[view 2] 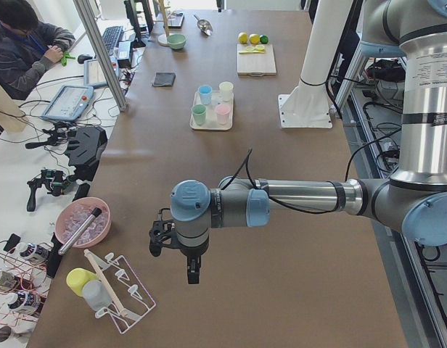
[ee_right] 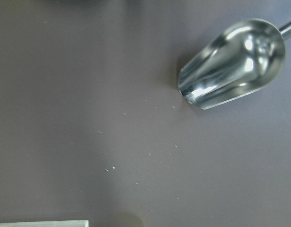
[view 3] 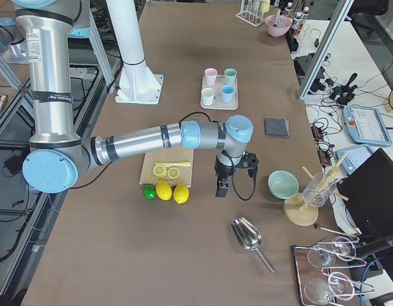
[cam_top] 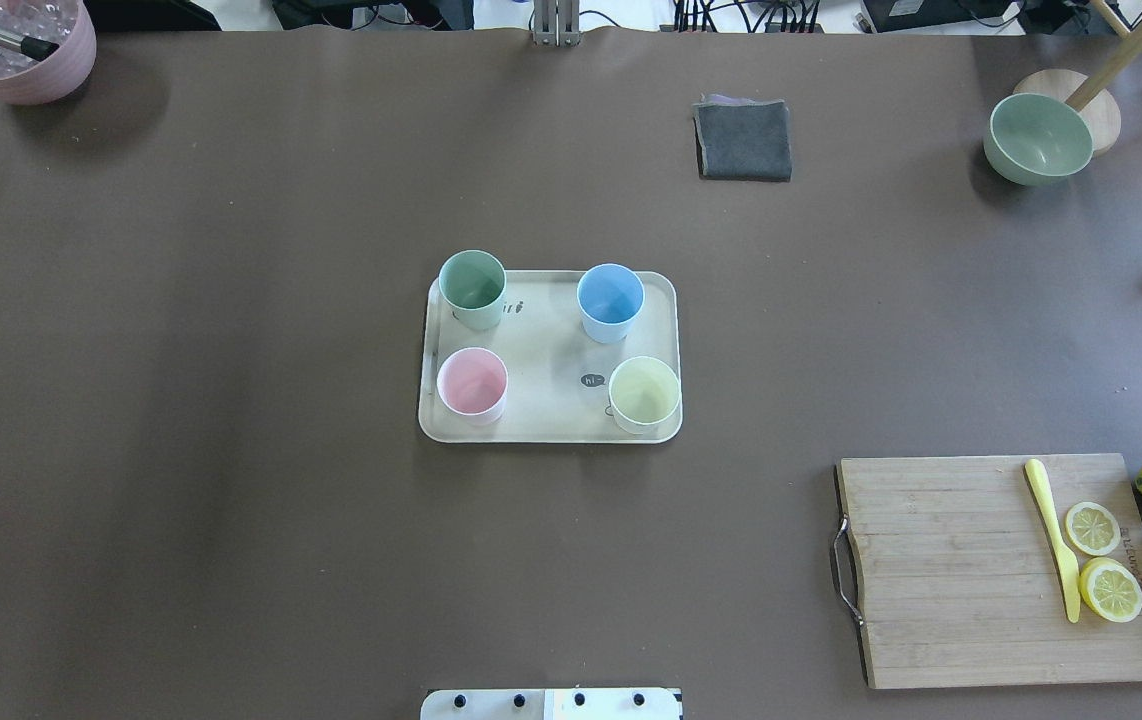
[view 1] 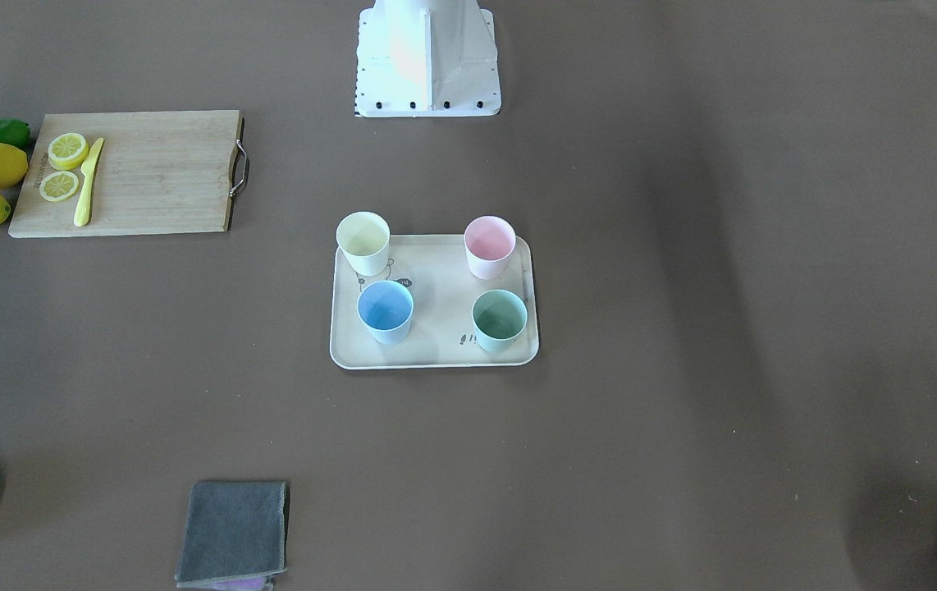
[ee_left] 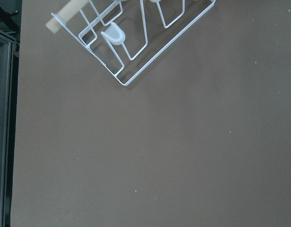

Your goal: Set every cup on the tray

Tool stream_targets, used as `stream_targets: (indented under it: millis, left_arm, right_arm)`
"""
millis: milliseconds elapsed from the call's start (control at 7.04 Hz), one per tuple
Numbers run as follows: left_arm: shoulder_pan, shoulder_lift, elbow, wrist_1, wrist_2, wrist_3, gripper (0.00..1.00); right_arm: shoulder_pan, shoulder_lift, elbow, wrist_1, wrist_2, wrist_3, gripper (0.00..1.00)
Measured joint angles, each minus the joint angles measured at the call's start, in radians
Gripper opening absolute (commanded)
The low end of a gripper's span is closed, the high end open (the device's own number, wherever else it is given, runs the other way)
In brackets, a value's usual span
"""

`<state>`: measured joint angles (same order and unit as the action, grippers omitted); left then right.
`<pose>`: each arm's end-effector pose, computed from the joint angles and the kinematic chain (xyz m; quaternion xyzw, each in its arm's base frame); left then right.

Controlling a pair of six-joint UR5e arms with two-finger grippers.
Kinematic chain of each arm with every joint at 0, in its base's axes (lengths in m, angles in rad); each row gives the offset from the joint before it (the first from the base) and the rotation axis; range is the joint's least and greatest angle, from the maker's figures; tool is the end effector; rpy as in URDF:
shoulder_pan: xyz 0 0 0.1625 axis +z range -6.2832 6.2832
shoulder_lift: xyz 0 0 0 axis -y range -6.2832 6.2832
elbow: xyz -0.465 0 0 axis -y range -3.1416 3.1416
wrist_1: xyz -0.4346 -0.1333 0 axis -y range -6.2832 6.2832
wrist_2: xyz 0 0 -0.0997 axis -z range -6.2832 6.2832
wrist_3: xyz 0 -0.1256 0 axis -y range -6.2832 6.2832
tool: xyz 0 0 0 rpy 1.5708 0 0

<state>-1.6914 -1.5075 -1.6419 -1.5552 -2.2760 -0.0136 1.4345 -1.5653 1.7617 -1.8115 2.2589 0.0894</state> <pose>-0.1122 -0.4942 0.7196 0.0148 0.3450 -0.0643 0.9363 -0.0182 -0.5265 0.6440 -0.0587 -0.3327 -0.0146 0.9411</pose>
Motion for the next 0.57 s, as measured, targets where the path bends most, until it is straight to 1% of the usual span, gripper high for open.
stream_targets:
  millis: [142, 284, 426, 568]
  left_arm:
    - [0.027, 0.009, -0.003, -0.027, -0.003, -0.079, 0.99]
    - [0.06, 0.013, -0.005, -0.049, -0.008, -0.135, 0.99]
    - [0.083, 0.012, -0.01, -0.059, -0.043, -0.163, 0.99]
    - [0.095, 0.01, -0.021, -0.062, -0.101, -0.174, 0.99]
  right_arm:
    - [0.015, -0.012, -0.041, 0.038, 0.004, -0.003, 1.0]
    - [0.025, -0.015, -0.058, 0.064, 0.017, -0.004, 1.0]
    - [0.038, -0.016, -0.059, 0.075, 0.058, -0.006, 1.0]
    - [0.072, -0.019, -0.053, 0.079, 0.108, -0.01, 1.0]
